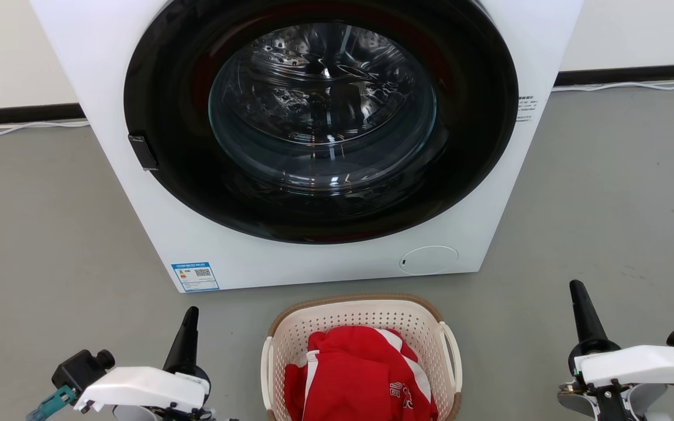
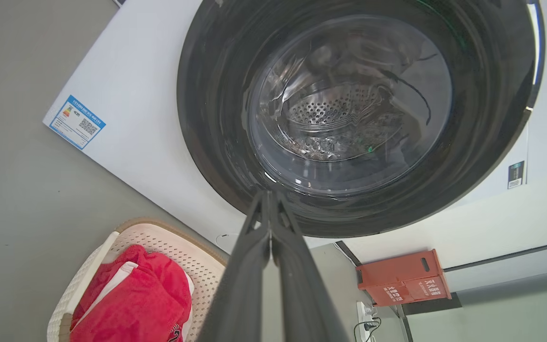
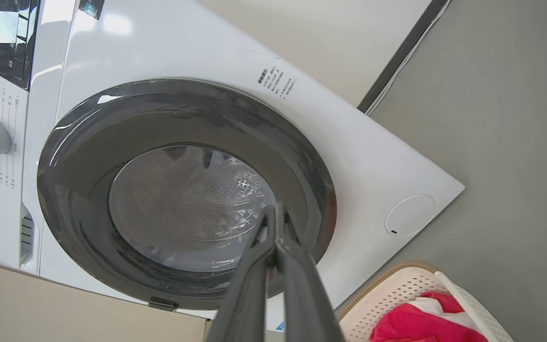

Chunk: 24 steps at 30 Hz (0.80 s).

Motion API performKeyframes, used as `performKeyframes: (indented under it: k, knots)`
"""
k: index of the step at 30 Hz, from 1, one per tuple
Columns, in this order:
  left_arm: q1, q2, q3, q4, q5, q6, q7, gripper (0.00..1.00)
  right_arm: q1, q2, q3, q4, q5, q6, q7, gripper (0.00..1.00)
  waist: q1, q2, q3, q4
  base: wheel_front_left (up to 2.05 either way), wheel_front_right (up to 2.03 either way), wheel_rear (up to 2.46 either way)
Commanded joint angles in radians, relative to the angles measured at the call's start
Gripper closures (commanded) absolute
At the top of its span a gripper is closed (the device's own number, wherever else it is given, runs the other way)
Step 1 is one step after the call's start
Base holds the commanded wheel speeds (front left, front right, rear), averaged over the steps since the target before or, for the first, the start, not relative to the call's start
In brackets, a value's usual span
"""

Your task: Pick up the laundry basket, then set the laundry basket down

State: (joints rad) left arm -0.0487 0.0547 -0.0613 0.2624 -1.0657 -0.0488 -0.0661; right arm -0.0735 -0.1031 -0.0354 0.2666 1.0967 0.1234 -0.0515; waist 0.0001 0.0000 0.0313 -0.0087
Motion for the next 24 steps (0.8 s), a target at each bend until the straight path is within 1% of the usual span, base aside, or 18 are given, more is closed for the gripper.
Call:
performKeyframes:
  k: [1,24]
  knots:
    - [-0.044,0.009,0.028,-0.022,-0.03,-0.014,0.007,1.0,-0.031,-0.003,0.003,-0.024,0.027,0.004,0.009,1.0,0.0,0.0,-0.001,0.0,0.0,0.0,0.0]
    - [-0.05,0.011,0.085,-0.02,-0.277,-0.045,0.077,1.0,-0.032,0.021,-0.033,-0.023,0.254,0.006,0.08,1.0,0.0,0.0,-0.013,0.004,0.0,0.0,0.0]
